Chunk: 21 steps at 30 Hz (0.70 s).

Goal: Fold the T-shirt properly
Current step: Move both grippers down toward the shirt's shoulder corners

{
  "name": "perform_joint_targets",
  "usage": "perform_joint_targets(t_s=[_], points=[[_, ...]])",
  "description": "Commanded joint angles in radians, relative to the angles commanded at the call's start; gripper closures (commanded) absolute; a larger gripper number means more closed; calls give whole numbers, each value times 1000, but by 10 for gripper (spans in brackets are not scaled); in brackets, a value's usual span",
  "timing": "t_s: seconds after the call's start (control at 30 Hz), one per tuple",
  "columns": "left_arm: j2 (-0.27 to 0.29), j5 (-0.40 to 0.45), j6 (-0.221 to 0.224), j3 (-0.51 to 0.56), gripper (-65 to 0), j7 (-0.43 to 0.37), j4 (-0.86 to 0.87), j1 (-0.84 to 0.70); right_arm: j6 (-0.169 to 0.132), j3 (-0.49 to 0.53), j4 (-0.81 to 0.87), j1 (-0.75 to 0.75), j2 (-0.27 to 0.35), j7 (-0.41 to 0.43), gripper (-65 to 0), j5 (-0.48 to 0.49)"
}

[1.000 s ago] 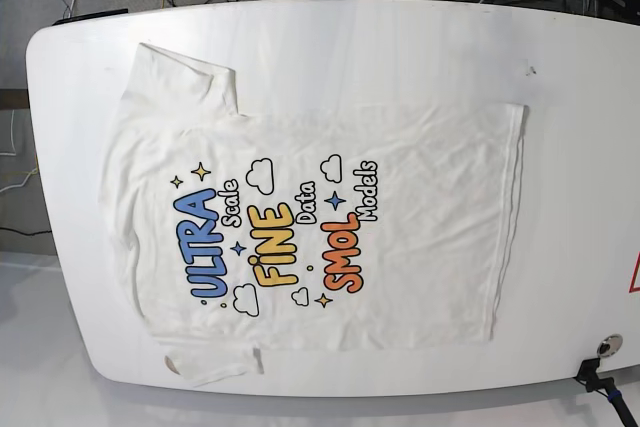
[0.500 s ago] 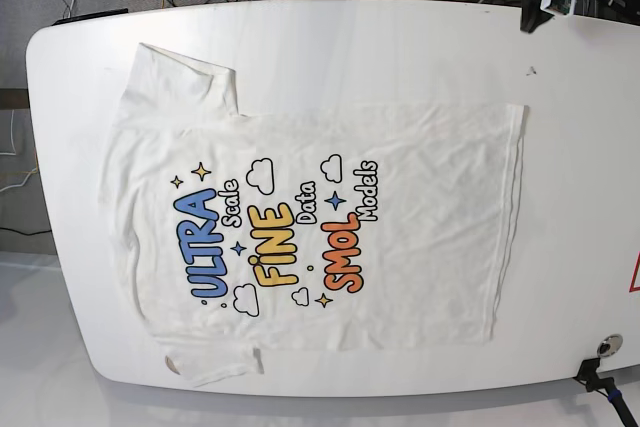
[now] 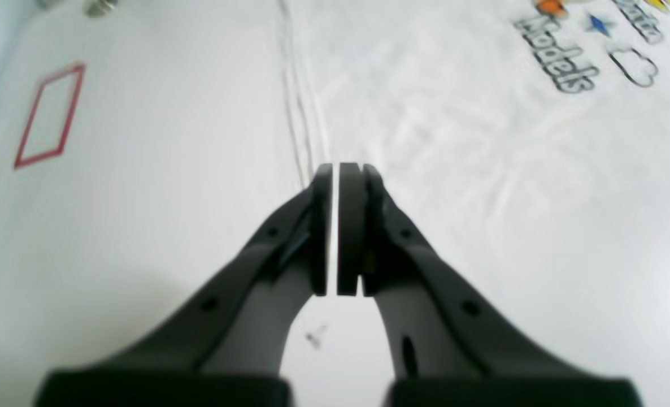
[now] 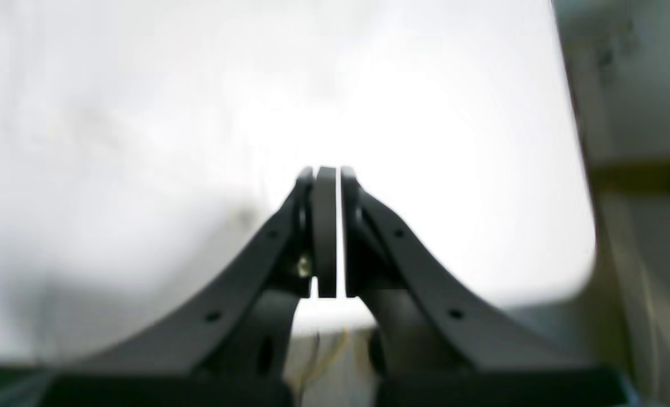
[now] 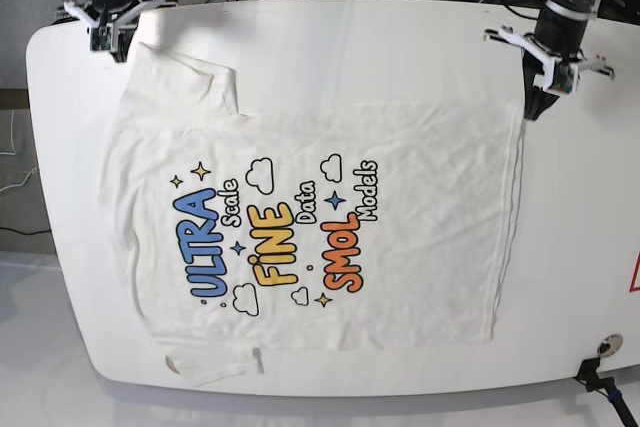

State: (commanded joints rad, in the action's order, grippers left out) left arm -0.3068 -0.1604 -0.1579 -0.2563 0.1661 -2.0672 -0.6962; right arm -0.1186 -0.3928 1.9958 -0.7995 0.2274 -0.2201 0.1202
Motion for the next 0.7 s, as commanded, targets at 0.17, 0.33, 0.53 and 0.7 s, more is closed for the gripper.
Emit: perform_joint_targets(t_s=[0.17, 0.33, 0.53, 0.7], points=[[16, -53, -33, -7, -46, 51, -3, 8, -103, -28, 22, 18, -7, -69, 0, 16], [57, -109, -68, 0, -98, 143, 22, 47, -215, -83, 17, 40, -8, -190, 0, 32], [64, -109, -55, 14, -113, 173, 35, 41, -298, -106, 16, 67, -11, -233, 0, 17], [39, -75, -52, 18, -161, 170, 29, 6, -262, -113, 12, 76, -13, -234, -52, 15]])
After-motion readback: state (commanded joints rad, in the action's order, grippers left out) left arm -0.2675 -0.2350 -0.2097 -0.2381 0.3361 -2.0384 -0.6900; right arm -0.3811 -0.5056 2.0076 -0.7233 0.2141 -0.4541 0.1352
